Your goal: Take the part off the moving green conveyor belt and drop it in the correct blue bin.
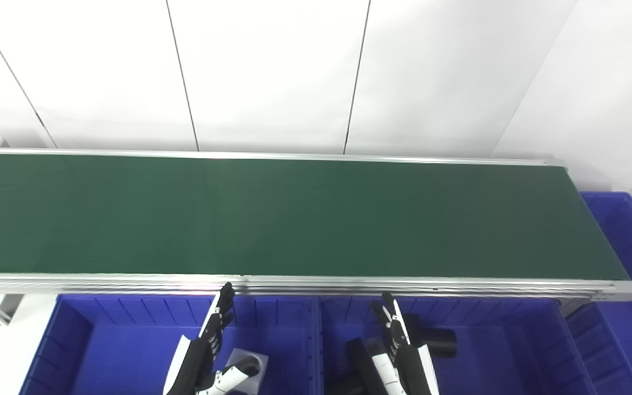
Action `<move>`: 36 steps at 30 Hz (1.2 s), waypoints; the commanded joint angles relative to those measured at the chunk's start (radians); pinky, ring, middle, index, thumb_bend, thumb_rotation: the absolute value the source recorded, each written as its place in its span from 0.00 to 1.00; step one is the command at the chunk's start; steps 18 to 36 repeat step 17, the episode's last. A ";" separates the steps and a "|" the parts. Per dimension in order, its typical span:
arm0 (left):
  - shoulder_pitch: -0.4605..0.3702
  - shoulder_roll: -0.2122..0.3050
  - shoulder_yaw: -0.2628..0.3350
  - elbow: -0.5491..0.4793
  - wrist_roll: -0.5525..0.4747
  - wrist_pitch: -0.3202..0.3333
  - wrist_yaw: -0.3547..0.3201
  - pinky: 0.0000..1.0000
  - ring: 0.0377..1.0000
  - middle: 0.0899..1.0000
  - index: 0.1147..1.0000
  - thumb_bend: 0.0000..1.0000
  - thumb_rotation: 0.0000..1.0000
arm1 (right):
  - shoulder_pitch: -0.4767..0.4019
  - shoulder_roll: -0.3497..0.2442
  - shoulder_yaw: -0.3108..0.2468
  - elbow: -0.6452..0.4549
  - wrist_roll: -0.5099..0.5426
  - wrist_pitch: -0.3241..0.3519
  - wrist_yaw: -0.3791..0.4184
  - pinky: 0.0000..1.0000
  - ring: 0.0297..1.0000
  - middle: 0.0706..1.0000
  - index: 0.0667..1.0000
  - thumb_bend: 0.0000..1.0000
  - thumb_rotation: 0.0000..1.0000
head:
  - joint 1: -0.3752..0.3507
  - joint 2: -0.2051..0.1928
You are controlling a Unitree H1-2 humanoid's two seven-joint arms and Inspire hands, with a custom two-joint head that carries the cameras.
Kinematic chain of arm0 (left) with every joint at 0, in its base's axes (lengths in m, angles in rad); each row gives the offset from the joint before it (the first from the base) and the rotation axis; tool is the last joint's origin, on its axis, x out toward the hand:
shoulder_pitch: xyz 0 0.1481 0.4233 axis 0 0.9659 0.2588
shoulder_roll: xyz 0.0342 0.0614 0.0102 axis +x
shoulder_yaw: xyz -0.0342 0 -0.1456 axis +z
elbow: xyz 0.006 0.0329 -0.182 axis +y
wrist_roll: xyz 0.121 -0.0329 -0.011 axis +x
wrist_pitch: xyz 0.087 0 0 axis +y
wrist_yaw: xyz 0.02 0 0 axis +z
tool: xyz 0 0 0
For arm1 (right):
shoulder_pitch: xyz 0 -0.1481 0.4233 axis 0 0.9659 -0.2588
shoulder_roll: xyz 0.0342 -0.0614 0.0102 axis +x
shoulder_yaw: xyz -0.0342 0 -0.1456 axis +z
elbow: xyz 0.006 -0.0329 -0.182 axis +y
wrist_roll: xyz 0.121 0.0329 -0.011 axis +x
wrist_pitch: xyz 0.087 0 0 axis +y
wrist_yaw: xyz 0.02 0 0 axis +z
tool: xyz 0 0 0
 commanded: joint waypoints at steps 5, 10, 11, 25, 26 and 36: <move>-0.012 0.014 -0.010 -0.029 -0.003 -0.039 0.008 0.97 0.99 1.00 1.00 0.83 0.70 | 0.006 0.012 0.012 -0.057 0.002 -0.052 0.003 1.00 0.98 0.94 1.00 0.66 0.89 | -0.004 0.012; -0.018 0.034 -0.027 -0.026 -0.015 -0.039 -0.013 0.98 0.99 1.00 1.00 0.73 0.78 | 0.007 0.013 0.017 -0.060 -0.005 -0.053 0.000 1.00 0.96 0.94 1.00 0.69 0.92 | -0.004 0.020; -0.018 0.037 -0.029 -0.027 -0.016 -0.039 -0.015 0.98 0.99 1.00 0.99 0.71 0.79 | 0.007 0.013 0.018 -0.060 -0.003 -0.053 0.001 1.00 0.96 0.94 1.00 0.69 0.92 | -0.004 0.020; -0.020 0.048 -0.038 -0.029 -0.027 -0.039 -0.017 0.97 0.98 0.99 0.97 0.80 0.84 | 0.010 0.013 0.016 -0.065 -0.011 -0.060 -0.007 1.00 0.96 0.93 1.00 0.71 0.92 | -0.004 0.034; -0.020 0.048 -0.038 -0.029 -0.027 -0.039 -0.017 0.97 0.98 0.99 0.97 0.80 0.84 | 0.010 0.013 0.016 -0.065 -0.011 -0.060 -0.007 1.00 0.96 0.93 1.00 0.71 0.92 | -0.004 0.034; -0.020 0.048 -0.038 -0.029 -0.027 -0.039 -0.017 0.97 0.98 0.99 0.97 0.80 0.84 | 0.010 0.013 0.016 -0.065 -0.011 -0.060 -0.007 1.00 0.96 0.93 1.00 0.71 0.92 | -0.004 0.034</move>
